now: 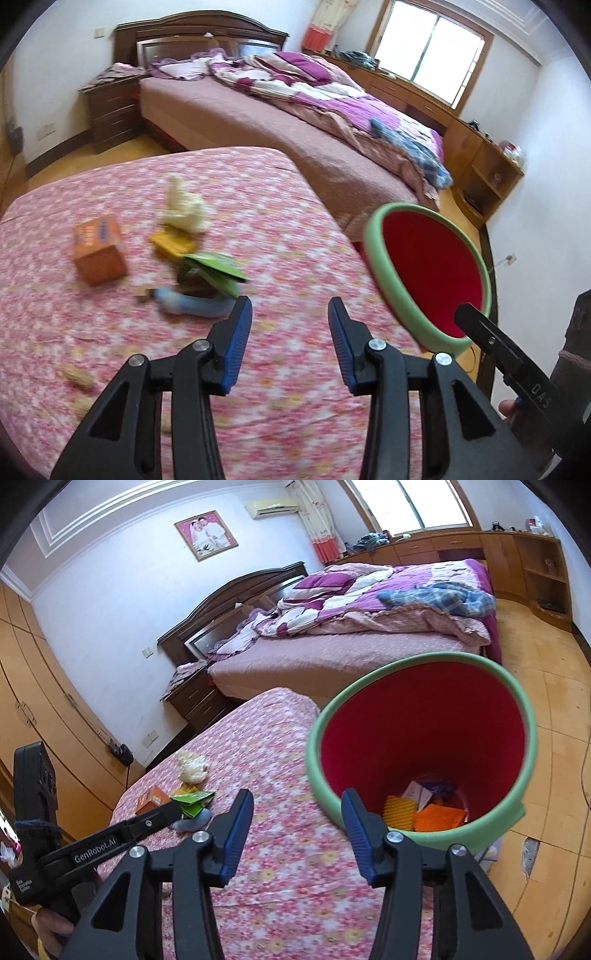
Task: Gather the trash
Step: 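Move both tools back over the remaining items on the bed, then close the left tool on the orange medicine box and lift it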
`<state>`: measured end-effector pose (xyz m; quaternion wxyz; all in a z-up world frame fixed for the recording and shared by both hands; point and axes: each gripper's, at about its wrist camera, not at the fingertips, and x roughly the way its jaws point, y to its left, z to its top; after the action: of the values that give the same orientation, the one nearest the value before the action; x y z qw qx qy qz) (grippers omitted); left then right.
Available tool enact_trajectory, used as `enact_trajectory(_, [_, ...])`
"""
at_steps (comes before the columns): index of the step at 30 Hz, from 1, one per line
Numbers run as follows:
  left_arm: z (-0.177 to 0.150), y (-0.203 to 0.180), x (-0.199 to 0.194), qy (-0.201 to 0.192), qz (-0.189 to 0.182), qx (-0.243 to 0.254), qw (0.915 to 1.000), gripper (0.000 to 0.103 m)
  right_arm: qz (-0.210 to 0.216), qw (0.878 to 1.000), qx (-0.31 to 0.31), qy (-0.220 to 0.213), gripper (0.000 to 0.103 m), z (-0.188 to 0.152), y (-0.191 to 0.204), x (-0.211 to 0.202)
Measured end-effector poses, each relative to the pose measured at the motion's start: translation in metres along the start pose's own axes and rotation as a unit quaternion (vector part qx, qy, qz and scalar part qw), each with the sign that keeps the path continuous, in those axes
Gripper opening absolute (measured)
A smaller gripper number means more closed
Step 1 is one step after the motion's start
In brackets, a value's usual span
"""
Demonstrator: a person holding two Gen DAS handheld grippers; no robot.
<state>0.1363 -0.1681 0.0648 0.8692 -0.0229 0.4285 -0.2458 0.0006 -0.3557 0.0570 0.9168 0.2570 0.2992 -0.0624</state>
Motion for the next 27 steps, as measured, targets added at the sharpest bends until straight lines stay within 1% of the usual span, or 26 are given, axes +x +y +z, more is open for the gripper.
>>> enact_trajectory(2, [0.003,0.013,-0.001,-0.002,0.010,-0.007,0.9999,0.043,-0.001,1.000,-0.003,0.005,0.059,0.000,0.006,0.006])
enact_trajectory(5, [0.008,0.035,-0.002,-0.006,0.031,-0.014,0.9994,0.044,-0.003,1.000,-0.009,0.012,0.062,0.001,0.015,0.016])
enact_trajectory(8, [0.014,0.057,0.000,-0.012,0.055,-0.029,0.9980,0.049,-0.001,1.000,-0.013,0.018,0.065,0.000,0.022,0.025])
enact_trajectory(11, [0.020,0.077,0.005,-0.019,0.084,-0.042,0.9954,0.053,0.000,1.000,-0.015,0.027,0.065,-0.001,0.027,0.034])
enact_trajectory(13, [0.024,0.091,0.010,-0.022,0.103,-0.052,0.9931,0.060,0.001,0.999,-0.016,0.033,0.067,-0.002,0.030,0.042])
enact_trajectory(16, [0.030,0.108,0.018,-0.027,0.122,-0.060,0.9904,0.062,0.003,0.999,-0.017,0.041,0.071,-0.003,0.032,0.050])
enact_trajectory(20, [0.034,0.124,0.028,-0.033,0.138,-0.072,0.9873,0.063,0.004,0.998,-0.020,0.052,0.071,-0.003,0.032,0.061])
enact_trajectory(22, [0.036,0.128,0.032,-0.038,0.151,-0.070,0.9853,0.066,0.006,0.998,-0.020,0.056,0.071,-0.003,0.033,0.066])
enact_trajectory(27, [0.037,0.141,0.044,-0.030,0.160,-0.079,0.9834,0.066,0.008,0.998,-0.018,0.065,0.071,-0.004,0.031,0.076])
